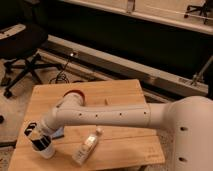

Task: Place the eraser in the ceramic cup

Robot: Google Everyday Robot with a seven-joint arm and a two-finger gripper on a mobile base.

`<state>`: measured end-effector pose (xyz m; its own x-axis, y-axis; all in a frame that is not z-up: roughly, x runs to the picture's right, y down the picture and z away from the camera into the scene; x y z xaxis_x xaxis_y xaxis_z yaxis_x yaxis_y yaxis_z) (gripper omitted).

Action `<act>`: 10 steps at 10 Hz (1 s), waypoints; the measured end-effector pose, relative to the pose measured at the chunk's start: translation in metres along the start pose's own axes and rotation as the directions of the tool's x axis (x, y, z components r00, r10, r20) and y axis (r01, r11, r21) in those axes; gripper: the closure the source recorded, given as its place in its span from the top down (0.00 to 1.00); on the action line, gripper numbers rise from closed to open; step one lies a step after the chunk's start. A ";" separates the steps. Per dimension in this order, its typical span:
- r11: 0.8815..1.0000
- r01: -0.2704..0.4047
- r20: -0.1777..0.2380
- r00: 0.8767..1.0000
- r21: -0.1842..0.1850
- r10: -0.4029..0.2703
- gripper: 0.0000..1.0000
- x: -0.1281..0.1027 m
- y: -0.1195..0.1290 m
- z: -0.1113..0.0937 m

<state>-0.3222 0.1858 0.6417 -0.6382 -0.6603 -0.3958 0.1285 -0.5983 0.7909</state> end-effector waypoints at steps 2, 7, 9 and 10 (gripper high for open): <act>1.000 0.008 0.011 1.000 0.001 -0.008 0.72 -0.002 -0.002 -0.006; 0.999 -0.016 0.003 1.000 0.040 0.015 0.80 0.002 -0.009 -0.014; 0.999 -0.015 0.003 1.000 0.041 0.015 0.80 0.002 -0.009 -0.014; 0.999 -0.015 0.003 1.000 0.041 0.015 0.80 0.002 -0.009 -0.014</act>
